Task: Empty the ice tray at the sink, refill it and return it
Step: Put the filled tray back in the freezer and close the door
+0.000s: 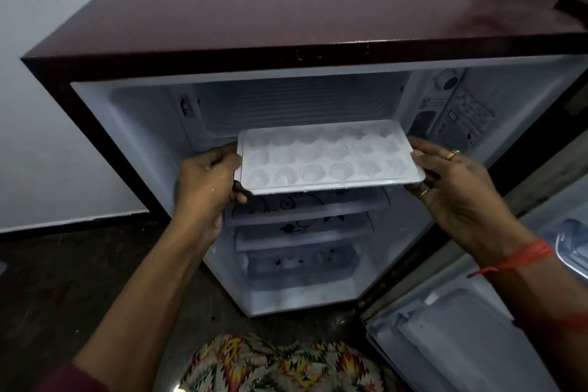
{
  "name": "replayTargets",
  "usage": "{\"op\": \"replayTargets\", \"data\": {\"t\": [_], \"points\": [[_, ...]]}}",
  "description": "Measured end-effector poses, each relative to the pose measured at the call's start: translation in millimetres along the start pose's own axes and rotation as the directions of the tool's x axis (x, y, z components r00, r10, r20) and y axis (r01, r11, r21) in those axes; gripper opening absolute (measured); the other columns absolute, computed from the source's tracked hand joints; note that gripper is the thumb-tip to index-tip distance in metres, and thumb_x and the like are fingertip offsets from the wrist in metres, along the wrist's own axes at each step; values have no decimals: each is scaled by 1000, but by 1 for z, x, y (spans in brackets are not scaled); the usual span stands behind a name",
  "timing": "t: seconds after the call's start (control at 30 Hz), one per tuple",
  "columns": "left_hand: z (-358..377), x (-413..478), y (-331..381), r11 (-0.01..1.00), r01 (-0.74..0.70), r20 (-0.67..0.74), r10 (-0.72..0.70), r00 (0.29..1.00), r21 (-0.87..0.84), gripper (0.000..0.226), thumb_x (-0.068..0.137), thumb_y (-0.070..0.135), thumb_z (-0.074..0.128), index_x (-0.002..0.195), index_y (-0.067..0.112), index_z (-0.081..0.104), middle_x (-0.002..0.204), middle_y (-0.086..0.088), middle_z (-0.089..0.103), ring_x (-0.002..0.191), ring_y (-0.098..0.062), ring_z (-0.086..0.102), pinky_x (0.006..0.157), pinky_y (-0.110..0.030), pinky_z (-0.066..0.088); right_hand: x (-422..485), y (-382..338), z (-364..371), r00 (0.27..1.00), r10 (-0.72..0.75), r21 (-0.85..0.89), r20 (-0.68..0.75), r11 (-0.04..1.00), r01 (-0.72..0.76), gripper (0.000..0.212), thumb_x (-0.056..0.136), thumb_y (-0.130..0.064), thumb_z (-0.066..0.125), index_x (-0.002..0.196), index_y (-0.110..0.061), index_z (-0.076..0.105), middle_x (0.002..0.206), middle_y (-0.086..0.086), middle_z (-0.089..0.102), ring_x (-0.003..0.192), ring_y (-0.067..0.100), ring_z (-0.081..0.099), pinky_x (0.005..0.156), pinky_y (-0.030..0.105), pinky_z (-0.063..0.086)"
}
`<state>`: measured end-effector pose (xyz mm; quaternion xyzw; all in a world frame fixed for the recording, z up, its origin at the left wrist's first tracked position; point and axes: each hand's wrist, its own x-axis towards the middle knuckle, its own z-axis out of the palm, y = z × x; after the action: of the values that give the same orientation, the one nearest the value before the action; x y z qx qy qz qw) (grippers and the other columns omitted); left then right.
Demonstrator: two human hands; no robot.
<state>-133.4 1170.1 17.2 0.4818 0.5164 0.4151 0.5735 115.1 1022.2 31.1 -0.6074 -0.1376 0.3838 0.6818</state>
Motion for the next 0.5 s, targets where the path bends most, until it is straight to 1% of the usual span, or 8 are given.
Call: {"op": "replayTargets", "data": {"t": [0.07, 0.17, 0.3, 0.4, 0.5], "points": [[4, 3, 4, 1000, 4, 30, -3, 1000, -18, 20, 91, 3, 57, 95, 13, 74, 67, 1, 75, 46, -11, 60, 38, -19, 44, 6, -3, 4, 1000, 1, 4, 5, 1000, -1, 27, 96, 0, 56, 120, -5, 67, 108, 10, 76, 88, 16, 71, 79, 28, 54], [8, 9, 9, 999, 13, 61, -11, 998, -40, 23, 91, 1, 54, 94, 14, 73, 64, 2, 73, 45, -8, 61, 39, -19, 45, 15, -8, 10, 1000, 7, 10, 9, 1000, -8, 26, 95, 2, 54, 116, -6, 67, 105, 9, 75, 85, 16, 69, 73, 27, 48], [11, 16, 13, 998, 13, 103, -7, 995, -56, 27, 89, 0, 53, 89, 17, 74, 67, 3, 75, 49, -8, 64, 44, -20, 50, 24, -13, 16, 1000, 15, 22, 8, 1000, -15, 25, 94, 5, 54, 111, -6, 68, 98, 7, 75, 85, 18, 68, 73, 28, 47], [12, 22, 13, 998, 11, 123, -3, 992, -66, 28, 87, -2, 54, 90, 18, 74, 73, 2, 76, 56, -9, 68, 50, -22, 55, 29, -17, 20, 1000, 15, 13, 23, 1000, -15, 26, 93, 5, 52, 106, -8, 69, 101, 9, 75, 85, 19, 68, 72, 27, 49], [11, 29, 12, 998, -3, 135, 12, 991, -65, 30, 87, -3, 54, 92, 18, 75, 78, 1, 77, 64, -12, 71, 57, -26, 59, 36, -18, 24, 999, 15, 11, 44, 1000, -15, 28, 94, 5, 51, 112, -8, 68, 105, 10, 74, 86, 19, 67, 69, 27, 50]]}}
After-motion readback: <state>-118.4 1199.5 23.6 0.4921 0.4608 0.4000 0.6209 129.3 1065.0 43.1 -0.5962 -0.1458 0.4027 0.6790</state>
